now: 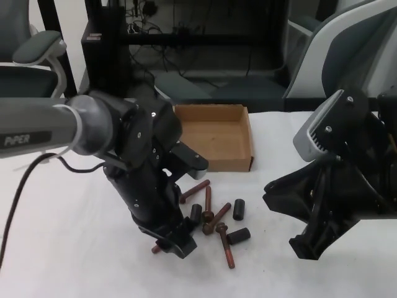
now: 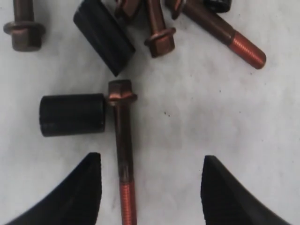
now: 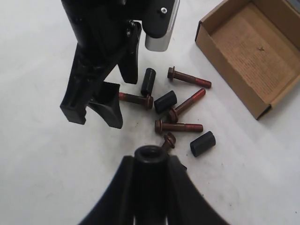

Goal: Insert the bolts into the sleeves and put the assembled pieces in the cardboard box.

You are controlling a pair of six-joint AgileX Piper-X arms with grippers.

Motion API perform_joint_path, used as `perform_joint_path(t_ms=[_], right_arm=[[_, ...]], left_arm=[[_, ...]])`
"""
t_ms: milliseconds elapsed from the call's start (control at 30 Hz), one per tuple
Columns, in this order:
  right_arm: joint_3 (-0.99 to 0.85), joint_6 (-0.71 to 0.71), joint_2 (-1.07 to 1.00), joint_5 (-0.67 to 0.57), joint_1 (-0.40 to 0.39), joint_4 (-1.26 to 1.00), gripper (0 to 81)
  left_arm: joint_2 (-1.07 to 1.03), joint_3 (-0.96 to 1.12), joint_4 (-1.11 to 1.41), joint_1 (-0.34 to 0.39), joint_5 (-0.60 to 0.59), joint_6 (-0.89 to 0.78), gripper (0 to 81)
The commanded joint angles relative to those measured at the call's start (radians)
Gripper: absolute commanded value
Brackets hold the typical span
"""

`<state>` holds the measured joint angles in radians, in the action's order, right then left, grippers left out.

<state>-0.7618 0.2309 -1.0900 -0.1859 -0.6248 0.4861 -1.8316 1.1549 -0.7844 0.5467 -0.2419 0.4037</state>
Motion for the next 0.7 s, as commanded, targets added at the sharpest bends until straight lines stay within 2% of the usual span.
perform_joint_path(t_ms=[0, 300, 467, 667], right_arm=[[-0.002, 0.0, 0.012, -0.014, 0.002, -0.011, 0.6], [-0.002, 0.0, 0.012, -0.014, 0.002, -0.011, 0.6], [-0.002, 0.0, 0.012, -0.014, 0.002, -0.011, 0.6], [-0.004, 0.0, 0.012, -0.014, 0.002, -0.014, 0.6]], left_arm=[[-0.009, 0.007, 0.032, 0.003, 0.01, 0.007, 62.3], [-0.014, 0.007, 0.065, 0.003, 0.016, 0.007, 61.7], [-0.014, 0.007, 0.068, 0.003, 0.016, 0.048, 51.2], [-0.014, 0.007, 0.077, 0.003, 0.046, 0.053, 50.7]])
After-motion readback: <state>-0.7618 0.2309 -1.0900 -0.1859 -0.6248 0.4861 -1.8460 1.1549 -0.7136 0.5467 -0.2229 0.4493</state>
